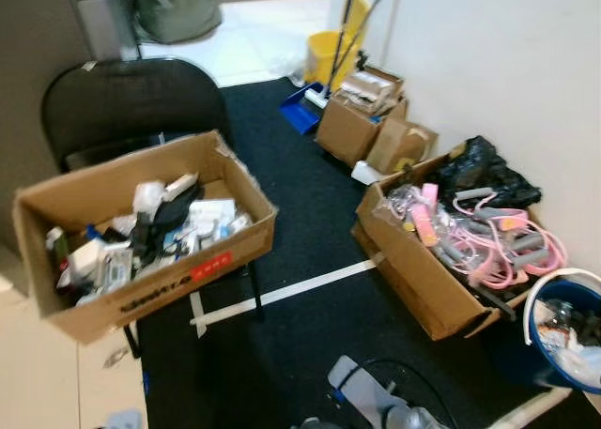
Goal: Picking trash to rubbish bin
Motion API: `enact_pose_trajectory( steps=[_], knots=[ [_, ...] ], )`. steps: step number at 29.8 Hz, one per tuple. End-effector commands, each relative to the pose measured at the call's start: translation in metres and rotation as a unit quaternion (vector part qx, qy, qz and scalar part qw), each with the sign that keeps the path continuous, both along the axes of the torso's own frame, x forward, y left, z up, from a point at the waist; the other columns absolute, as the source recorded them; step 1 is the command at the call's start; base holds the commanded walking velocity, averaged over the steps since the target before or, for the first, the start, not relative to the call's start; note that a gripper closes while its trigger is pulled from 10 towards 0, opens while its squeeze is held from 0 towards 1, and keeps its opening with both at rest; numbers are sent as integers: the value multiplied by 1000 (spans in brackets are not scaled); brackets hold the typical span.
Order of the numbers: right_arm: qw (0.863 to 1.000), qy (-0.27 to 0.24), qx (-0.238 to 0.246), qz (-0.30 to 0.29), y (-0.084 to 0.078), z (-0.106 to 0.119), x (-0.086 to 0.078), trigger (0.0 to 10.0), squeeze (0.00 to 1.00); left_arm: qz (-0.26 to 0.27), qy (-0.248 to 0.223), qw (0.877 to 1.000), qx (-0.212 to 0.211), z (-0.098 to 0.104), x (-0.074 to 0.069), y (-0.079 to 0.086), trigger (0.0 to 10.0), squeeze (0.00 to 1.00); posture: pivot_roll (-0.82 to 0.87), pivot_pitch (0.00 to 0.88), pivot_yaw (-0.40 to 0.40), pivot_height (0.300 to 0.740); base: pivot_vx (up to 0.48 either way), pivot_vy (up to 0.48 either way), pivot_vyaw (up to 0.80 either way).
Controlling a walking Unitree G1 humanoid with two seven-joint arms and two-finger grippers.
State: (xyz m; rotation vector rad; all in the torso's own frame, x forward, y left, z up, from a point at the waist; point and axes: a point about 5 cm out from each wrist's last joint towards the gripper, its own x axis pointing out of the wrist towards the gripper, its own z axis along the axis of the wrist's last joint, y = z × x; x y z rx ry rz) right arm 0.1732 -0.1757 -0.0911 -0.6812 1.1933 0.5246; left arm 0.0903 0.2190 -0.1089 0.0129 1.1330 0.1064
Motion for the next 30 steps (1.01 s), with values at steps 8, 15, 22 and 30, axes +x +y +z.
enact_pose_trajectory(
  steps=[8,15,22,30],
  knots=[
    [1000,22,-1,7,1,-5,-11,10000,0,-114,78,990,10,-10,-24,-19,10000,0,118,111,-41,740,0,0,-800],
    [1000,24,-4,13,1,-4,-11,10000,0,-140,86,986,26,-10,-19,-20,10000,0,121,108,-42,740,0,0,-800],
    [1000,22,0,10,1,-4,-11,10000,0,-168,77,982,30,-9,-6,-29,10000,0,122,105,-41,740,0,0,-800],
    [1000,25,11,4,2,-4,-11,10000,0,-224,72,972,24,-7,10,-47,10000,0,115,110,-35,740,0,0,-800]
  ],
)
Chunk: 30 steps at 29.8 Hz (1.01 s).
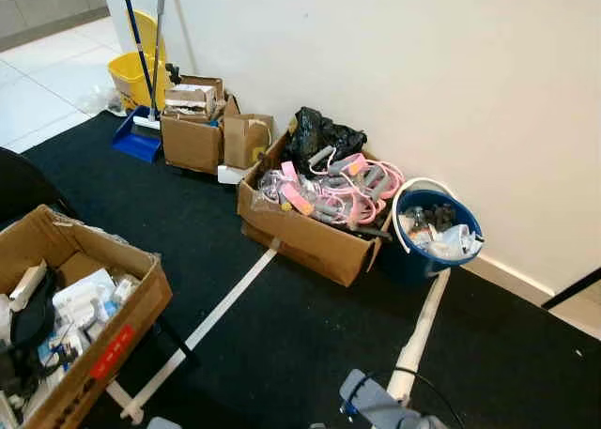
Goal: Picking trash to rubbish bin
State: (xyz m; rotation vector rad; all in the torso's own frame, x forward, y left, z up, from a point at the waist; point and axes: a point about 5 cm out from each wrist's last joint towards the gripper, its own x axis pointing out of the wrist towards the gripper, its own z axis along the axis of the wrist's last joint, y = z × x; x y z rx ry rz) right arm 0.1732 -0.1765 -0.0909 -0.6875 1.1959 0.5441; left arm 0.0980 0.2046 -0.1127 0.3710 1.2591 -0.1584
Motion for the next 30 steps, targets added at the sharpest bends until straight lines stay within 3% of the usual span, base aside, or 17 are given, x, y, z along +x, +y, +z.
enact_pose_trajectory(
  steps=[1,5,9,30],
  knots=[
    [1000,21,9,-4,3,-5,-11,10000,0,-30,6,998,-50,-3,2,-33,10000,0,115,110,-35,740,0,0,-800],
    [1000,20,9,-6,2,-5,-11,10000,0,-23,8,998,-57,-3,5,-35,10000,0,115,110,-35,740,0,0,-800],
    [1000,23,11,-8,2,-5,-11,10000,0,-27,14,998,-57,-5,-5,-32,10000,0,110,114,-30,740,0,0,-800],
    [999,33,14,-4,3,-5,-13,10000,0,-31,16,998,-57,-4,-3,-32,10000,0,116,120,-23,740,0,0,-800]
  ],
)
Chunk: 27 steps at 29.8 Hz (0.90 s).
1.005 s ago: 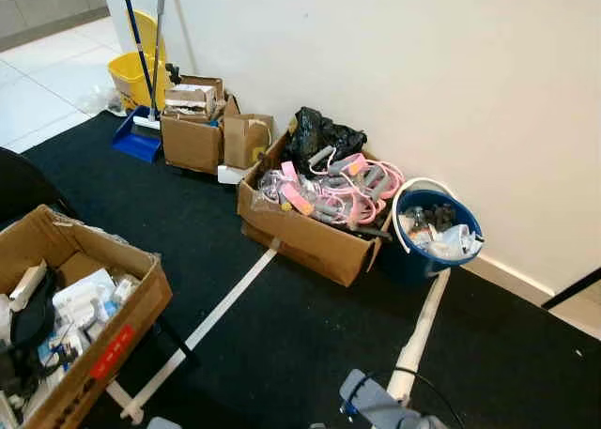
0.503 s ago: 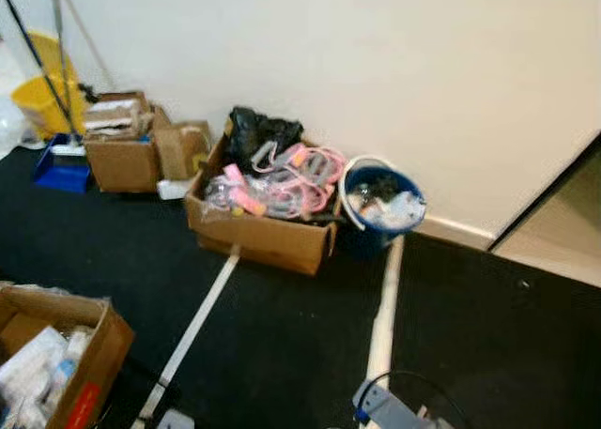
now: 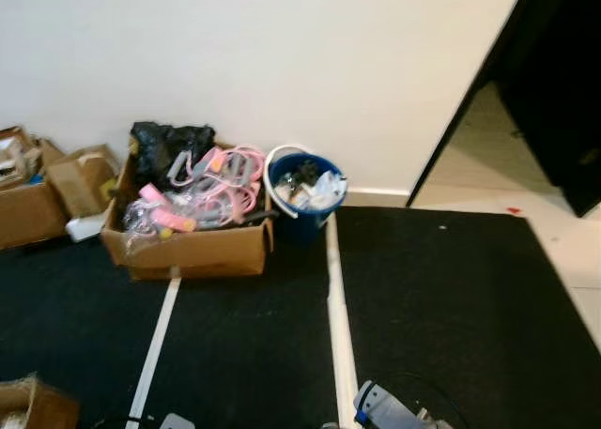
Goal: Picking trash to rubbish bin
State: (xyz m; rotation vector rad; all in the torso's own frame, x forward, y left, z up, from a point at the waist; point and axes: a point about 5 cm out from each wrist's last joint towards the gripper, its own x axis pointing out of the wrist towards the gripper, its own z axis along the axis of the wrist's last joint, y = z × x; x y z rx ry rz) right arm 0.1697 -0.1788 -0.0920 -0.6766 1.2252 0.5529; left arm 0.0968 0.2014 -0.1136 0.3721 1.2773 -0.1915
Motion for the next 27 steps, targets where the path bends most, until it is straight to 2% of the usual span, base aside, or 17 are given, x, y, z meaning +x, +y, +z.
enact_pose_trajectory(
  steps=[1,27],
  knots=[
    [1000,18,13,-2,6,-4,-9,10000,0,-19,5,999,-51,-3,-2,-29,10000,0,116,120,-23,740,0,0,-800],
    [1000,22,8,6,6,-4,-9,10000,0,-21,5,998,-51,-3,-1,-29,10000,0,116,108,-25,740,0,0,-800]
  ],
)
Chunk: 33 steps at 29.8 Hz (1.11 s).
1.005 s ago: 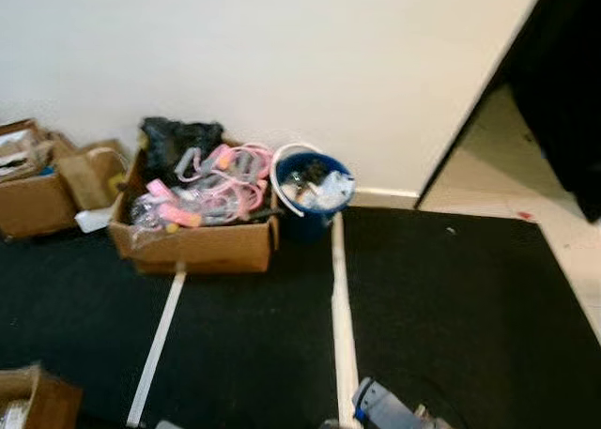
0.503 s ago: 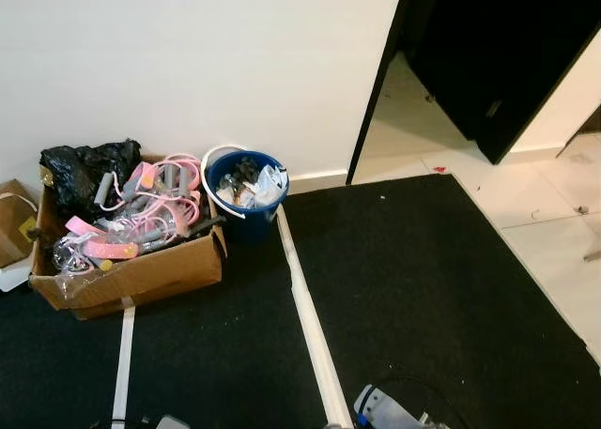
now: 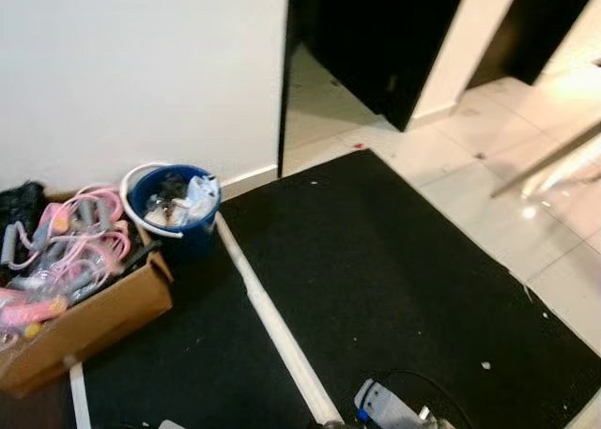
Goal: Picking trash to rubbish bin
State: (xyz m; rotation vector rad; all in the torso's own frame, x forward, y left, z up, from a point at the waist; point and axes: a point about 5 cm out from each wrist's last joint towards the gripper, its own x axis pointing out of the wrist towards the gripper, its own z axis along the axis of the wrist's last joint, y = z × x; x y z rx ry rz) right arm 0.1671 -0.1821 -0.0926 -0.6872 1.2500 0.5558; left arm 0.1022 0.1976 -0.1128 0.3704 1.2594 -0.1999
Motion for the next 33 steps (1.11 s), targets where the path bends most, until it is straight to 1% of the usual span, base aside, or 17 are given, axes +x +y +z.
enact_pose_trajectory(
  steps=[1,12,33],
  knots=[
    [1000,11,15,5,9,-4,-7,10000,0,-18,13,999,-46,-4,-7,-25,10000,0,116,108,-25,740,0,0,-800],
    [1000,12,10,11,9,-3,-6,10000,0,-19,12,999,-47,-4,-6,-26,10000,0,116,97,-30,740,0,0,-800],
    [1000,16,8,7,7,-4,-7,10000,0,-21,10,999,-46,-4,-6,-27,10000,0,114,113,-25,740,0,0,-800]
  ],
)
